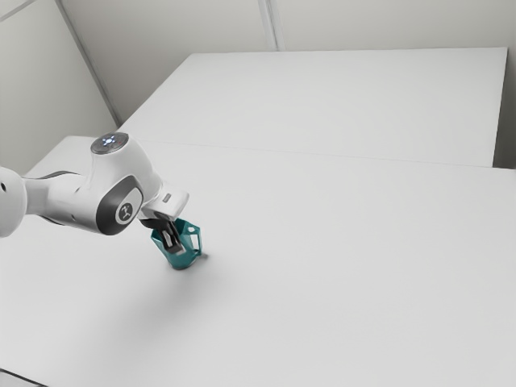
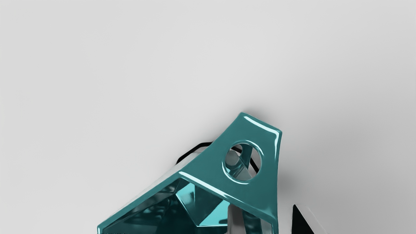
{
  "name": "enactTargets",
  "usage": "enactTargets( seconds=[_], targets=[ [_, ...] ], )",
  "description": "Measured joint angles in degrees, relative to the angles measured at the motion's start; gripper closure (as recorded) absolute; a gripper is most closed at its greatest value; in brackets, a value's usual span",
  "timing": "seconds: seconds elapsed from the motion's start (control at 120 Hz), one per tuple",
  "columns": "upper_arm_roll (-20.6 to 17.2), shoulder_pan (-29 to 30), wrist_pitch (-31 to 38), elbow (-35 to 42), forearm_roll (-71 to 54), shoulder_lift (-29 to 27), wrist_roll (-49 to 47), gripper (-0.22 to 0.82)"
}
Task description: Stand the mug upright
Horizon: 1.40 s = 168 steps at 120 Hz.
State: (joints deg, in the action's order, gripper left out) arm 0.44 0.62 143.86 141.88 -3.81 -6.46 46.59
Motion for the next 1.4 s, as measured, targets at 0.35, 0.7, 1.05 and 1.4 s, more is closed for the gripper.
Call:
enactTargets(
  seconds=[0.35,0.7,1.05,1.4],
  targets=[
    [0.0,0.01,-0.08,0.0,-0.14,-0.24,-0.03,0.42],
    [0.0,0.16,-1.18,0.0,-0.15,-3.66,-0.06,0.38],
    [-0.07,0.37,-5.8,-6.37,0.46,-4.59,-0.5,0.36],
    [-0.08,-0.33,-25.06,-36.33,0.63,7.94,-6.74,0.16]
  ],
)
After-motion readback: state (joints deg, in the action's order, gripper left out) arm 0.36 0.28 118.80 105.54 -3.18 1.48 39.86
